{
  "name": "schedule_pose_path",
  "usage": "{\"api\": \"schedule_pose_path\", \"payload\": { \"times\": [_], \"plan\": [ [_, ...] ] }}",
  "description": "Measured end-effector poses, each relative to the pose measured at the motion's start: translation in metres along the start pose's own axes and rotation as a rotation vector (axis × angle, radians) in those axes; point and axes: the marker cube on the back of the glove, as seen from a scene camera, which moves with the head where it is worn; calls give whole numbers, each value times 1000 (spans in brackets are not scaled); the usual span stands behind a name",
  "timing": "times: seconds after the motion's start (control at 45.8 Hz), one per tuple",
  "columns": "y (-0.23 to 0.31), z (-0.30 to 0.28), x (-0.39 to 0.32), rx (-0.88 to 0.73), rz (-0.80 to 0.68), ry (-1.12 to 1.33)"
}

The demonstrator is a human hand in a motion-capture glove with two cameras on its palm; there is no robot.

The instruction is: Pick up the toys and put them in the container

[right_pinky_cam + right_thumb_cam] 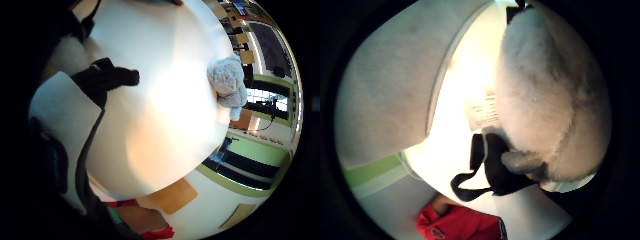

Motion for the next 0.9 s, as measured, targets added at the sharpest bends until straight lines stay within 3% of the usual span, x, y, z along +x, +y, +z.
{"api": "schedule_pose_path", "payload": {
  "times": [0.109, 0.371, 0.677, 0.896],
  "plan": [
    [-1, 1, -1, 85, -45, -107],
    [-11, 0, -5, 341, -90, -107],
    [-24, -22, 25, 347, -66, -203],
    [-28, -94, 33, 432, -107, -208]
  ]
}}
